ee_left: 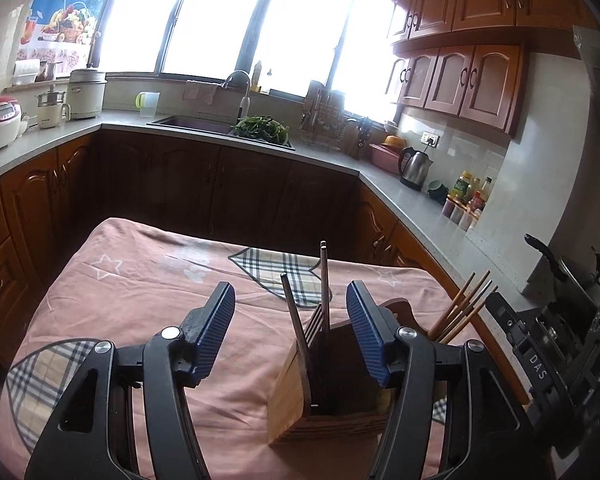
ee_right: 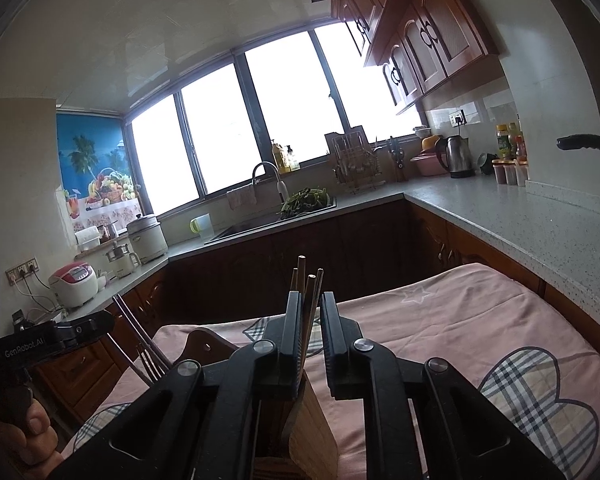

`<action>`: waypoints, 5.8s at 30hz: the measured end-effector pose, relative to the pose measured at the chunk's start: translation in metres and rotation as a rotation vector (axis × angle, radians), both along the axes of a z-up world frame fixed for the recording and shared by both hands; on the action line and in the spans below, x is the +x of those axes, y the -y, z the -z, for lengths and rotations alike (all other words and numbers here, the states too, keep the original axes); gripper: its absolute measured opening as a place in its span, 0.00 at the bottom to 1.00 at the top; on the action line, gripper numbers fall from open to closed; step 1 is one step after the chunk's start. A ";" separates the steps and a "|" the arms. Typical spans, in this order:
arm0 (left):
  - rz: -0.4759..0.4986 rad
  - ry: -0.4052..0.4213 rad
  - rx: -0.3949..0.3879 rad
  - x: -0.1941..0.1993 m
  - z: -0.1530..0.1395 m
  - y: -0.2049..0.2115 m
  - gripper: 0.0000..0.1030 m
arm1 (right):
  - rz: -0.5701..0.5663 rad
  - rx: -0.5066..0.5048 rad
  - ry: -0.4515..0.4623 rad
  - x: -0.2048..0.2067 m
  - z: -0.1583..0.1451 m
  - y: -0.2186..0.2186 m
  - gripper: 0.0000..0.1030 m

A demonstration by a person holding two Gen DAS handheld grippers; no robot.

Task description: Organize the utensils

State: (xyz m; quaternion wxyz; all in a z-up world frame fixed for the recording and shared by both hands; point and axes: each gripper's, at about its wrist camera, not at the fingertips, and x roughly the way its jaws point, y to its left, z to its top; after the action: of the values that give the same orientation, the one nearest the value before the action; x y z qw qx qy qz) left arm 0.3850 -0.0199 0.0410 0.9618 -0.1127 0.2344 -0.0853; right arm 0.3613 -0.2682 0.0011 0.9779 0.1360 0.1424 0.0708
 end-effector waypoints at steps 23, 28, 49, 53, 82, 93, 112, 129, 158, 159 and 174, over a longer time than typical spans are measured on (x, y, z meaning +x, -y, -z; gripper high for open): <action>-0.030 -0.065 -0.107 -0.076 0.019 -0.041 1.00 | -0.073 0.120 -0.073 -0.051 -0.016 0.018 0.95; -0.033 -0.072 -0.150 -0.103 0.026 -0.049 1.00 | -0.114 0.148 -0.091 -0.075 -0.016 0.016 0.95; -0.042 -0.139 -0.135 -0.214 0.049 -0.060 1.00 | -0.185 0.191 -0.158 -0.187 0.003 0.007 0.95; -0.054 -0.124 -0.094 -0.232 0.049 -0.057 1.00 | -0.189 0.165 -0.166 -0.200 0.005 0.004 0.95; -0.120 0.159 0.225 -0.336 0.002 -0.023 1.00 | -0.178 -0.200 0.136 -0.314 -0.067 -0.016 1.00; -0.159 0.151 0.230 -0.336 0.031 -0.019 1.00 | -0.135 -0.211 0.121 -0.319 -0.013 -0.030 1.00; -0.179 0.130 0.278 -0.339 0.055 -0.010 1.00 | -0.112 -0.190 0.038 -0.315 0.028 -0.029 1.00; -0.164 0.103 0.278 -0.342 0.060 -0.005 1.00 | -0.090 -0.174 0.006 -0.314 0.033 -0.022 1.00; -0.171 0.135 0.265 -0.361 0.045 -0.009 1.00 | -0.113 -0.196 0.044 -0.327 0.019 -0.030 1.00; -0.171 0.135 0.265 -0.361 0.046 -0.009 1.00 | -0.113 -0.197 0.045 -0.328 0.018 -0.030 1.00; -0.174 0.136 0.269 -0.363 0.045 -0.008 1.00 | -0.127 -0.202 0.050 -0.330 0.016 -0.034 1.00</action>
State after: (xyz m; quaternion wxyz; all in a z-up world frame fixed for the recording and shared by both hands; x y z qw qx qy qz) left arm 0.0215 -0.0122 -0.0038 0.9856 0.0034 0.1676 0.0230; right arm 0.0309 -0.2346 -0.0147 0.9833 0.0255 0.1328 0.1214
